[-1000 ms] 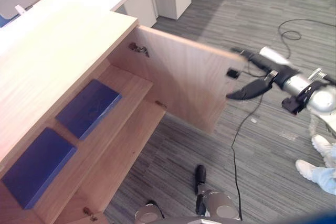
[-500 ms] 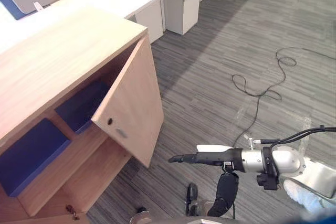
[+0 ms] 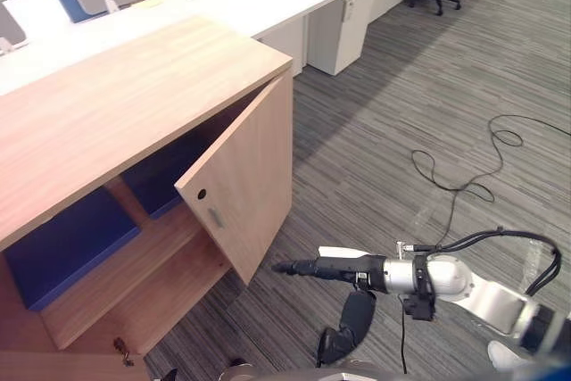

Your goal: Walk over to the cabinet, pick up the folder, carry it to the office cabinet, place the folder inside the office cabinet, then close the office cabinet door

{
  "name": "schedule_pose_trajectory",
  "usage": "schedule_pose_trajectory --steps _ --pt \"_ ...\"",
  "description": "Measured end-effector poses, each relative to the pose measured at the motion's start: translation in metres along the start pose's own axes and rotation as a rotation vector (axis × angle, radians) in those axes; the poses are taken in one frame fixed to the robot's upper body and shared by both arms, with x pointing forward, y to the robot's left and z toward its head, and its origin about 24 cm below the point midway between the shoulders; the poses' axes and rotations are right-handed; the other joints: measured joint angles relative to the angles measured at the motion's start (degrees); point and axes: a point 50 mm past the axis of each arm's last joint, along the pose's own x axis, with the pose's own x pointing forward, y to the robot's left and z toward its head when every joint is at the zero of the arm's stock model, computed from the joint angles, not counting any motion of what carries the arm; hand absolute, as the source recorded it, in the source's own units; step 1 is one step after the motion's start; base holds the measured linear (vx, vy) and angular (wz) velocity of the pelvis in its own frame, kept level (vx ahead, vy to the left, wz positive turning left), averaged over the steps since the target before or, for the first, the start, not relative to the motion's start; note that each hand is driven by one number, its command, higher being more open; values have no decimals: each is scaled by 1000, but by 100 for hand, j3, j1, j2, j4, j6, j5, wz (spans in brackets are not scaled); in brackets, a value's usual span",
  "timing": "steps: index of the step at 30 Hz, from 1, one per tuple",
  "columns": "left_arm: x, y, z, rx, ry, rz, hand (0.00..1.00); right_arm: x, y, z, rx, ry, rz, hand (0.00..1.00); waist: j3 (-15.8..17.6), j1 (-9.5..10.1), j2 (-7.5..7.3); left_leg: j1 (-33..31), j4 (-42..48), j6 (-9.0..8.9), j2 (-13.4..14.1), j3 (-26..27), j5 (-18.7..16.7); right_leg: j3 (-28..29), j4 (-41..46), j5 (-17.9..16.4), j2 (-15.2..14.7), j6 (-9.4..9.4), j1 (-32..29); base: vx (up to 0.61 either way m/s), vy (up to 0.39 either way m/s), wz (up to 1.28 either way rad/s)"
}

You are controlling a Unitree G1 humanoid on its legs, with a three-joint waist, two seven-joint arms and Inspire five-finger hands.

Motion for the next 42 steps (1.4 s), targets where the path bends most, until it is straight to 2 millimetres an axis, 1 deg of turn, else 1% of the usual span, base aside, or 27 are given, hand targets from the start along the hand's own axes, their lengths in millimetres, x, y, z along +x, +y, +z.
schedule_pose_trajectory --steps 4,5,6,7,8,9,10,11,12,13,14,16,21,23,24,25,26,27,28,29,31,32,35,37,38,40,42 --pt "-1 -18 4 27 -17 -31 100 20 1 -70 115 281 -282 100 0 11 174 -2 -89 171 -228 -555 38 -584 310 -277 -333 225 170 40 97 87" --pt "-3 -31 7 40 -28 -61 100 15 5 -91 190 371 -372 100 24 -12 321 -36 -57 245 -372 -897 45 -844 978 -638 -649 356 94 43 176 154" --pt "-4 -42 12 46 -44 -80 100 3 13 -108 253 454 -462 100 -7 -73 396 -143 0 362 -563 -1377 54 -892 1951 -1047 -1047 325 -112 58 197 187" --pt "-5 -44 14 41 -50 -84 100 -1 18 -115 301 482 -505 100 -2 -100 426 -178 5 428 -680 -1651 74 -707 2366 -1156 -1241 279 -213 76 105 227" --pt "-4 -48 22 48 -74 -91 100 -5 29 -127 380 531 -571 100 5 -182 476 -259 -2 513 -834 -2226 152 -45 2923 -1277 -1353 118 -346 54 45 197" --pt "-5 -50 25 45 -89 -92 100 -5 35 -131 419 549 -591 100 -3 -231 473 -326 -7 515 -892 -2496 195 427 3067 -1517 -1314 158 -429 78 -48 258" --pt "-4 -43 34 34 -129 -69 100 1 51 -138 524 579 -624 100 -48 -259 331 -521 -41 433 -1112 -3085 289 1482 3014 -1888 -1176 516 -469 59 -114 206" --pt "-3 -39 37 26 -140 -59 100 4 57 -141 569 591 -631 100 -91 -250 217 -614 -72 387 -1215 -3298 369 1784 2869 -1965 -1156 655 -448 71 -189 244" --pt "-1 -31 43 -3 -151 -35 100 10 68 -145 648 616 -645 100 -110 -235 -6 -747 -153 272 -1416 -3703 496 1936 2498 -2161 -1227 967 -235 41 -164 167" --pt "0 -31 46 -41 -149 -32 100 12 72 -149 678 638 -650 100 -69 -225 2 -784 -177 226 -1436 -3887 580 1763 2353 -2200 -1234 1125 -103 27 -223 185" --pt "-1 -36 44 -129 -126 -37 100 9 81 -156 728 702 -647 100 -63 -141 131 -831 -256 146 -1314 -4200 654 1331 2180 -2168 -1152 1052 86 47 -223 137" --pt "-1 -33 29 -303 -51 -10 100 8 101 -164 772 782 -616 100 -108 49 218 -786 -316 73 -1194 -4523 698 868 1897 -2159 -987 983 488 91 -220 110" --pt "-5 -11 -19 -587 117 118 100 6 126 -169 896 854 -647 100 -84 140 99 -772 -332 -22 -1059 -4672 746 157 1292 -2074 -616 804 1129 72 -168 62" --pt "-6 -11 -22 -666 132 125 100 0 134 -173 967 875 -694 100 -42 163 31 -870 -278 31 -1127 -4584 899 -190 1264 -2115 -640 759 1262 17 -122 91" --pt "-4 -11 -15 -689 119 122 100 -3 136 -175 984 887 -716 100 3 163 -33 -967 -316 285 -1214 -4068 1139 -531 1245 -2133 -690 737 1347 -9 -62 117" --pt "-3 -12 -12 -695 112 119 100 -4 138 -175 989 894 -719 100 33 154 -95 -996 -283 537 -1196 -3503 1011 -696 1223 -2132 -715 722 1341 -47 -45 132" --pt "-1 -11 -2 -721 95 122 100 -5 143 -176 1007 905 -724 100 104 138 -191 -1324 344 757 -966 -1958 750 -1027 1220 -2133 -766 710 1371 -37 -14 99" --pt "0 -10 0 -729 92 129 100 -5 142 -175 1008 905 -723 100 132 137 -238 -1480 823 816 -783 -1178 528 -1167 1220 -2134 -809 710 1411 2 -25 109" --pt "-1 -11 -2 -738 102 140 100 -6 145 -176 1014 917 -717 100 164 137 -294 -1594 1653 874 -457 -6 109 -1366 1225 -2133 -872 712 1480 110 6 88" --pt "-2 -14 -6 -745 117 142 100 -8 147 -177 1020 927 -720 100 165 111 -267 -1564 2248 870 -235 605 -241 -1541 1228 -2127 -910 724 1535 152 45 81" --pt "-4 -22 -7 -758 133 129 100 -12 146 -179 1062 930 -772 100 158 53 -132 -1564 2590 855 -105 1034 -805 -1778 1358 -2145 -969 828 1533 202 164 78" --pt "-4 -26 -6 -761 134 123 100 -17 143 -181 1081 931 -806 100 199 61 -47 -1594 2581 978 -141 1150 -887 -1886 1484 -2191 -970 918 1533 239 235 99" --pt "-2 -26 4 -758 107 117 100 -6 150 -176 1223 885 -874 100 177 39 -241 -1580 2079 1131 -810 816 -804 -2042 1351 -2252 -1193 850 1603 178 139 89" --pt "-2 -27 5 -749 105 115 100 -1 153 -174 1284 859 -896 100 139 39 -324 -1396 1513 1207 -1217 584 -572 -2196 1307 -2159 -1329 850 1727 147 62 92" --pt "-1 -28 9 -751 97 110 100 -2 153 -174 1318 849 -918 100 136 23 -257 -1131 823 1240 -1460 366 -183 -2307 1402 -2040 -1388 750 1720 93 53 91" --pt "-2 -33 15 -739 81 91 100 -2 150 -174 1320 834 -934 100 143 35 -47 -745 -251 1207 -1580 115 410 -2295 1369 -2049 -1251 697 1610 39 42 68" --pt "-1 -30 19 -733 61 92 100 1 147 -173 1322 820 -935 100 172 -21 -57 -497 -845 1177 -1701 -90 757 -2366 1208 -2082 -1179 783 1558 -38 -19 42"
